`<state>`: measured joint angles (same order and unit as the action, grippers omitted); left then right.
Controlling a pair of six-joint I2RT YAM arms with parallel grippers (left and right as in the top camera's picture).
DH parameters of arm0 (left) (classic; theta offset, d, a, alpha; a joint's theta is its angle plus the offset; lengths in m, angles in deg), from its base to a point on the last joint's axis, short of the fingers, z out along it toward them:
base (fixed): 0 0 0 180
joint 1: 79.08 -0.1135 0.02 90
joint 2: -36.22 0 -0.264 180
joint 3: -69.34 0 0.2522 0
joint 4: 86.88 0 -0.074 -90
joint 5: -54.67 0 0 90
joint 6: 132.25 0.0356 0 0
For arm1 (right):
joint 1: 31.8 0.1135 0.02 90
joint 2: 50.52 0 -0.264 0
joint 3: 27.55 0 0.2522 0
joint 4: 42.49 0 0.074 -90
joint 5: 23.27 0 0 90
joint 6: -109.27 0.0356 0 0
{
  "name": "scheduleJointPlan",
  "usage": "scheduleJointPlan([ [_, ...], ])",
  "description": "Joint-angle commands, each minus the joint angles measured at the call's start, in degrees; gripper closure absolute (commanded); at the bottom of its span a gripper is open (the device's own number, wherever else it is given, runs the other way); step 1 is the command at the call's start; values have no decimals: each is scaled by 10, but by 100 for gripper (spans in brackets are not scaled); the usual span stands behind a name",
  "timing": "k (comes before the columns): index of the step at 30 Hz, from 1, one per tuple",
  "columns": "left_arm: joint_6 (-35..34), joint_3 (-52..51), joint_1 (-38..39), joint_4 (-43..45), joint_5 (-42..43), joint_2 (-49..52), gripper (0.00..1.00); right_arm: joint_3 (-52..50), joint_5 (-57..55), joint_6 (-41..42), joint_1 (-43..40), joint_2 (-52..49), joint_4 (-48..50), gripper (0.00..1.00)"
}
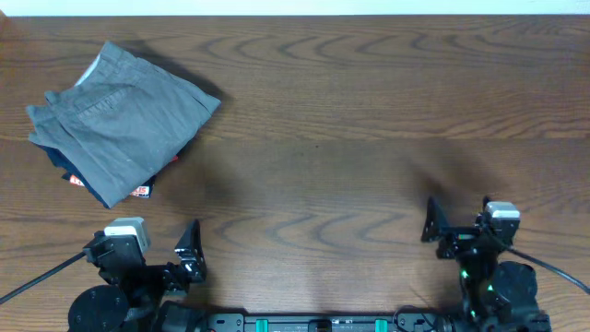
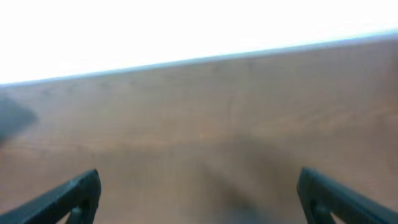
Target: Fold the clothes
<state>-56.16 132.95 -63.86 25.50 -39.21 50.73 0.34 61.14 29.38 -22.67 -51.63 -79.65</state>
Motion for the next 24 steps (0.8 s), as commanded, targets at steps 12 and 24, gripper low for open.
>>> scheduleJointPlan([
  [12, -5, -1, 3, -1, -9, -1, 2, -138, 0, -115, -2, 7, 198, 1],
  [24, -5, -1, 3, -1, -9, -1, 2, -138, 0, -115, -2, 7, 198, 1],
])
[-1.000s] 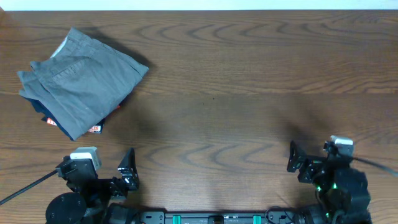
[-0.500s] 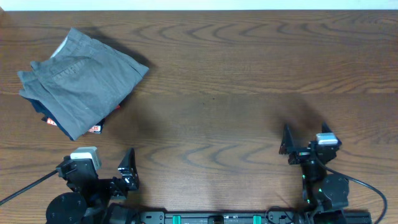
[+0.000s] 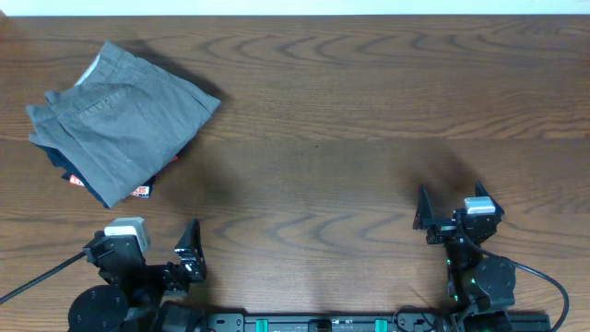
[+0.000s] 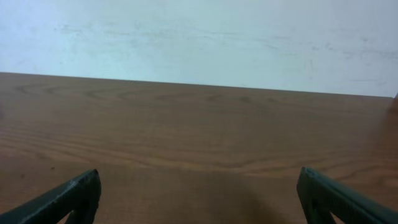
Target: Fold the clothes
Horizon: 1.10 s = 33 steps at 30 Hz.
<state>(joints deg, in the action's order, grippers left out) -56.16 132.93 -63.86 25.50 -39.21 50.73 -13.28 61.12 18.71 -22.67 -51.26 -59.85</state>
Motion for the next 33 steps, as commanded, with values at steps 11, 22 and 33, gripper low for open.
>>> scheduleJointPlan([
  [11, -5, -1, 3, -1, -9, -1, 2, -2, 0, -8, -2, 3, 0, 1],
  [22, 7, -63, -92, -13, -22, -25, 2, -2, 0, -8, -2, 3, -1, 1],
  [33, 5, -325, -118, 224, -22, -144, 2, -2, 0, -8, -2, 3, 0, 1],
])
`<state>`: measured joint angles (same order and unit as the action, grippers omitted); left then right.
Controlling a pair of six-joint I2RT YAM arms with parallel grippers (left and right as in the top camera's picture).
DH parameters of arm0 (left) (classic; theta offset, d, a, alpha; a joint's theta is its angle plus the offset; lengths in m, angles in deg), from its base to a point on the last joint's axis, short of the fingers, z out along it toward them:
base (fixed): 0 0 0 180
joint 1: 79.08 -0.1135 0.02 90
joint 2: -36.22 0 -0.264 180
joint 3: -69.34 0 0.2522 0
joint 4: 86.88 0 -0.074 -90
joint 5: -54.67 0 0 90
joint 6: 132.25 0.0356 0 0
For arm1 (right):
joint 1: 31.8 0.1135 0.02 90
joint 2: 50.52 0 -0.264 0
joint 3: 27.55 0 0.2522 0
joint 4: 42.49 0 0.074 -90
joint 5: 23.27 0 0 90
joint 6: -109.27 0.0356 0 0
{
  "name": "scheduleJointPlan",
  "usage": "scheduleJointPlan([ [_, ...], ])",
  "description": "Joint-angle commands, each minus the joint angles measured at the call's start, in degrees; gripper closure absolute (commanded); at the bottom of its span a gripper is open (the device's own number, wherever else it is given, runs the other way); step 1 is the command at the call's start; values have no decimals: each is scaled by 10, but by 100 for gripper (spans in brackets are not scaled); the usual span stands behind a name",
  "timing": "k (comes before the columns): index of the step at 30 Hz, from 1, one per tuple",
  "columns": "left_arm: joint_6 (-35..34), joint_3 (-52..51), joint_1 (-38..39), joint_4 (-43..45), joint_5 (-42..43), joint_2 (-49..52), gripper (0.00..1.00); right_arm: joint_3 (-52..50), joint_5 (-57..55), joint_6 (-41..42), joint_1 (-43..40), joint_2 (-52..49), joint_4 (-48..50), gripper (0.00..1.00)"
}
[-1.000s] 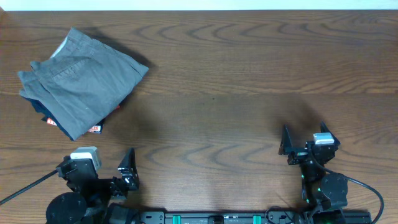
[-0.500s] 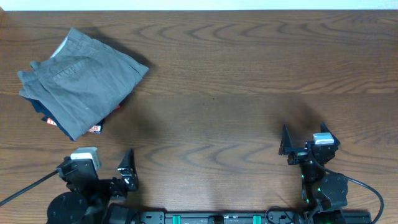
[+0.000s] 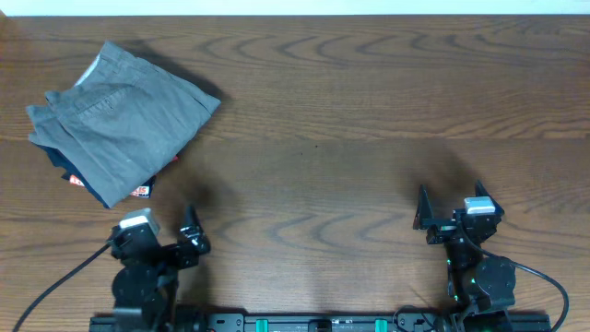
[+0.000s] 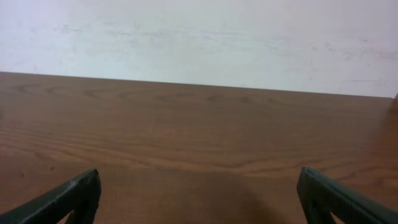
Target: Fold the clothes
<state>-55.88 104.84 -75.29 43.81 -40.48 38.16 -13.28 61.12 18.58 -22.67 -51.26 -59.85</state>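
Note:
The clothes (image 3: 115,120) lie as a folded stack at the table's far left. Grey trousers are on top, and a dark garment with red labels (image 3: 140,190) peeks out beneath. My left gripper (image 3: 166,238) sits at the front edge, well below the stack, with its fingers apart and nothing between them. My right gripper (image 3: 450,207) sits at the front right, far from the clothes. In the right wrist view the right gripper (image 4: 199,199) is open, both dark fingertips (image 4: 74,196) wide apart over bare wood.
The brown wooden table (image 3: 350,111) stretches between the arms and the stack. A pale wall (image 4: 199,37) stands behind the table's far edge. The arm bases and a rail (image 3: 304,323) line the front edge.
My left arm has shifted a little right and forward from its low spot at the front left corner. The right arm and the clothes stack have not moved.
At first both arms sat low at the front edge with the stack folded at the far left, and the right wrist view was blurred. Then the right arm stood a little further left and forward, facing the wall. Now the left arm has shifted too.

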Motion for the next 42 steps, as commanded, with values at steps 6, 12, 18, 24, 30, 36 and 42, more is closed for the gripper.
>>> scheduleJointPlan([
  [6, -5, -142, -6, 220, -9, -18, 2, -2, 0, -7, -2, 3, 0, 1],
  [12, -5, -216, -14, 319, -6, -18, 2, -2, 0, -7, -2, 3, 0, 1],
  [18, -6, -215, -14, 320, 0, -18, 2, -2, 0, -7, -2, 3, 0, 1],
  [24, -6, -215, -14, 320, 0, -17, 2, -2, 0, -7, -2, 3, -1, 1],
  [30, -6, -215, -14, 320, 0, -17, 2, -2, 0, -7, -2, 3, 0, 1],
  [36, -6, -215, -14, 320, 0, -17, 2, -2, 0, -7, -2, 3, -1, 1],
  [42, -6, -215, -14, 320, 0, -17, 2, -2, 0, -7, -2, 3, 0, 1],
])
